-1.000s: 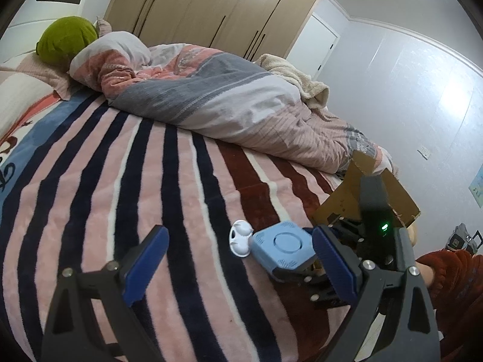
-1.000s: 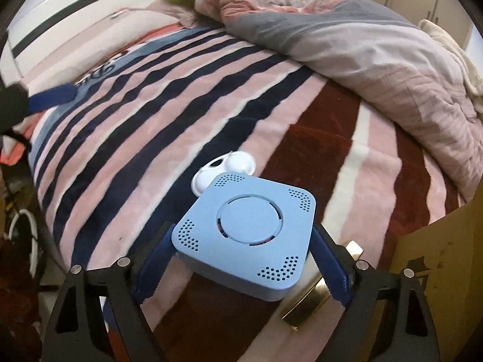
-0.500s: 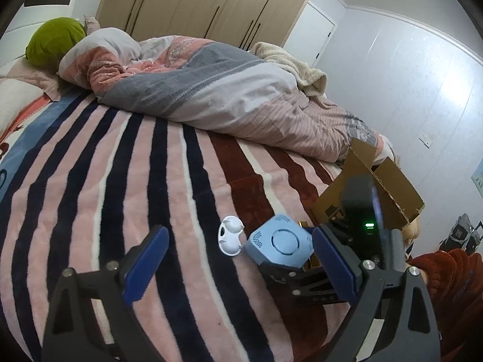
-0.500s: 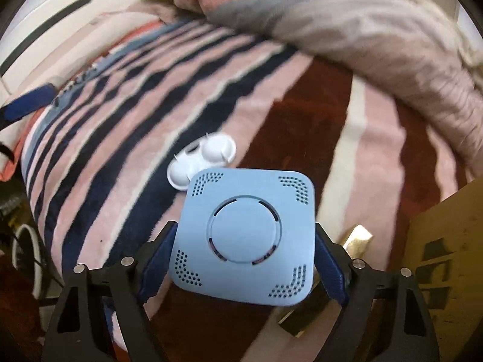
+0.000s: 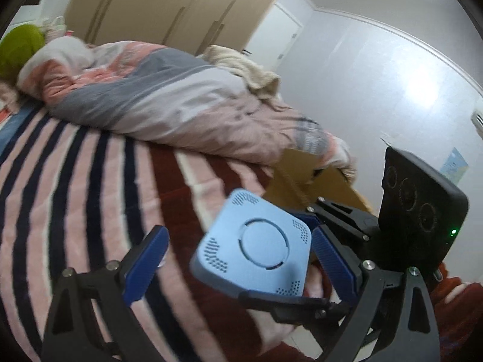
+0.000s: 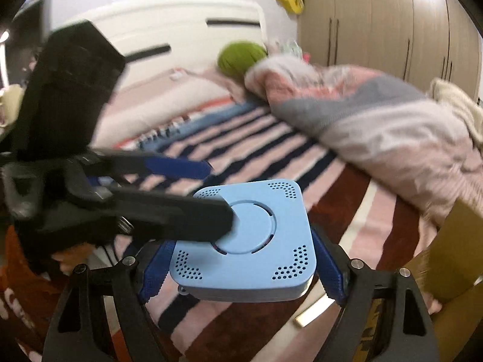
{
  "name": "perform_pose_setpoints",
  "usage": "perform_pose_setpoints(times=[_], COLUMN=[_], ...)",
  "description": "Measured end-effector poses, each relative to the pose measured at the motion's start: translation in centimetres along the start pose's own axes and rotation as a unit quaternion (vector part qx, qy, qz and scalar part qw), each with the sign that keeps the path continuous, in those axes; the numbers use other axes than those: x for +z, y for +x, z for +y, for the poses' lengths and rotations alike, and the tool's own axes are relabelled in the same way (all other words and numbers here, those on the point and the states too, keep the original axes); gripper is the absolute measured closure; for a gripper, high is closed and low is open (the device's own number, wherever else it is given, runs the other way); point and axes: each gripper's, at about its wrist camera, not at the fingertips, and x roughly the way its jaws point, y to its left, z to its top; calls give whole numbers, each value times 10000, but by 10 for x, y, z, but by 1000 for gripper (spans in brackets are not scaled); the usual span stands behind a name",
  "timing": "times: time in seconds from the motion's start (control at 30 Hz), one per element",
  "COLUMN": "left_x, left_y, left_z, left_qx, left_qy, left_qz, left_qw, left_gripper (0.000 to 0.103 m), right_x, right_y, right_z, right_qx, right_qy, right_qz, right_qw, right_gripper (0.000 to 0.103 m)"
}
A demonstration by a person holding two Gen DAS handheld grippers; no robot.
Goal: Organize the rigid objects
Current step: 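Carry the light-blue device into the cardboard box and open the right gripper, then move the right gripper to the white double-cup case and grasp it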
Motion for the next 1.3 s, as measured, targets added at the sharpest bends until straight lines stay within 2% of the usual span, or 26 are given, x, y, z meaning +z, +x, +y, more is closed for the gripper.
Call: perform_pose_setpoints(times=[0.13, 0.33, 0.4, 0.6, 0.83, 0.97, 1.03, 1.3], left_x=[14, 34, 38, 51, 55, 54, 55, 59], left_y=[15, 59, 77, 134, 177, 183, 181, 139], left_z=[-30, -78, -90, -119, -136, -141, -141, -130], left_qx=[-248, -210, -210, -381, -447, -377, -325, -181], left_qy=[203, 647, 757, 926, 1059, 1127, 1137, 1089], left_qz=[113, 332, 449, 779, 1073, 1139, 1115, 731], left_qw=[9994, 9971, 9959, 9919, 9876, 9864, 9867, 9912], left_gripper=[8, 9, 12, 12, 13, 12, 12, 12], right_x=[3, -7, -13, -30, -48, -52, -53, -51], right_y=[-30, -65, -75, -92, -99, -101, -102, -104], right_z=[-8, -45, -62, -113, -157, -162, -160, -150], right_qx=[-75, -329, -465, -710, -895, -893, -947, -1047], right_qy=[-102, 77, 154, 448, 747, 811, 771, 832], right_qz=[-405, -695, -765, -656, -369, -188, -145, -39], right_qw=[9991, 9970, 9959, 9943, 9925, 9925, 9924, 9910], right_gripper=[22, 22, 22, 22, 22, 19, 13, 13])
